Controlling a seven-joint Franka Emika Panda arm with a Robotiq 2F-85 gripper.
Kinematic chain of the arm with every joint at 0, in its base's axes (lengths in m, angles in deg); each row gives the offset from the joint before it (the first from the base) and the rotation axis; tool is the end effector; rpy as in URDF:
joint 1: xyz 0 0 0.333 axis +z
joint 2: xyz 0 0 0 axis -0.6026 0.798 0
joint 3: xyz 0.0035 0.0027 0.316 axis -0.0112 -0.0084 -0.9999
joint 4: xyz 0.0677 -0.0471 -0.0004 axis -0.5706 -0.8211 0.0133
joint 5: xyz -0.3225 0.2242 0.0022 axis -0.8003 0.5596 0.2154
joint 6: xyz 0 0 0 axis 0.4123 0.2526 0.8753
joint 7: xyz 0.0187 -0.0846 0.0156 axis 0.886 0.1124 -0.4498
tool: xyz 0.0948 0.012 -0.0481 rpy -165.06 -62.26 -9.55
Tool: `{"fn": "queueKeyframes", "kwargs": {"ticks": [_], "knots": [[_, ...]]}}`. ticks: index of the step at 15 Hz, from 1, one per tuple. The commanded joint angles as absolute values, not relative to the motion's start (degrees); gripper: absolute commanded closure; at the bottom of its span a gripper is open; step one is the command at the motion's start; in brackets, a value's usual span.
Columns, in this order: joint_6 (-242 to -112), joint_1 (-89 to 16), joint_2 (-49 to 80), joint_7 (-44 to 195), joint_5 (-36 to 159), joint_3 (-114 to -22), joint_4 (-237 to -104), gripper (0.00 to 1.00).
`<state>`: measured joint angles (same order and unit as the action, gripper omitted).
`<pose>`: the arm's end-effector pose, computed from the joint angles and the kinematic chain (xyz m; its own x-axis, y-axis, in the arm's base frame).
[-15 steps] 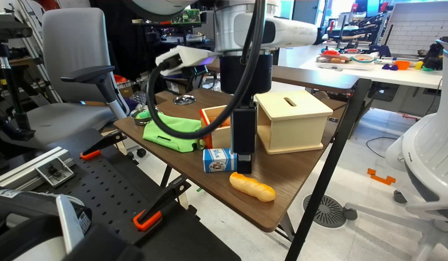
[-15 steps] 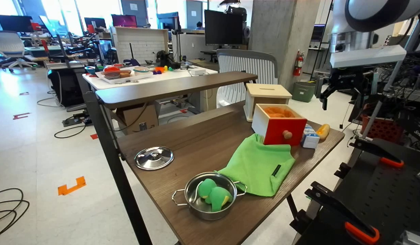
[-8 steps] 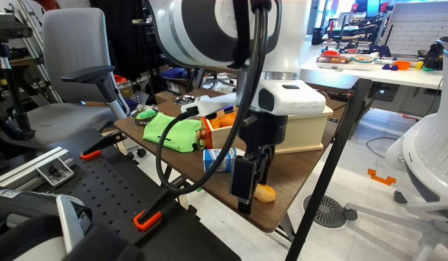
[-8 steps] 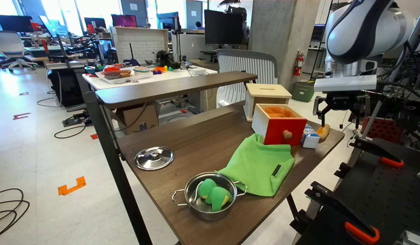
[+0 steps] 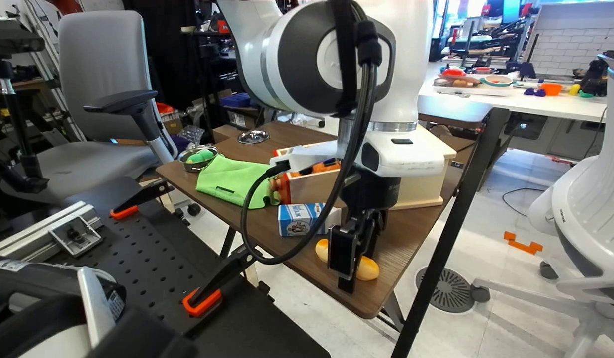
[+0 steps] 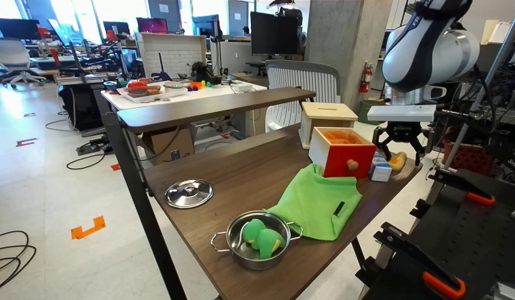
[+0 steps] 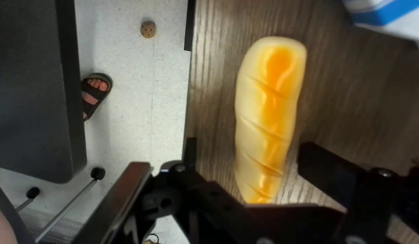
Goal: Open the chest drawer and put the orange object inside
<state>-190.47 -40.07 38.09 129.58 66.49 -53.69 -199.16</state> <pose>0.5014 -0.2082 0.0892 0.1995 -0.9775 0.0682 -0.9541 -0.1779 0.2408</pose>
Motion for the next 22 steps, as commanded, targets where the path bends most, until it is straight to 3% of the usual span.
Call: {"fn": "queueKeyframes", "kwargs": {"ticks": [1,6,9,10,22], "knots": [[-191.04,-39.98,40.25,130.03,67.95,-53.90,-197.26,0.48],[-189.69,-40.36,38.92,129.21,68.02,-54.08,-197.51,0.64],[-188.54,-40.89,36.50,128.36,67.94,-53.93,-198.37,0.84],[-188.58,-41.15,35.72,127.96,68.01,-53.99,-198.65,0.86],[-185.43,-43.56,21.40,120.04,68.72,-55.85,-200.70,0.86]]}}
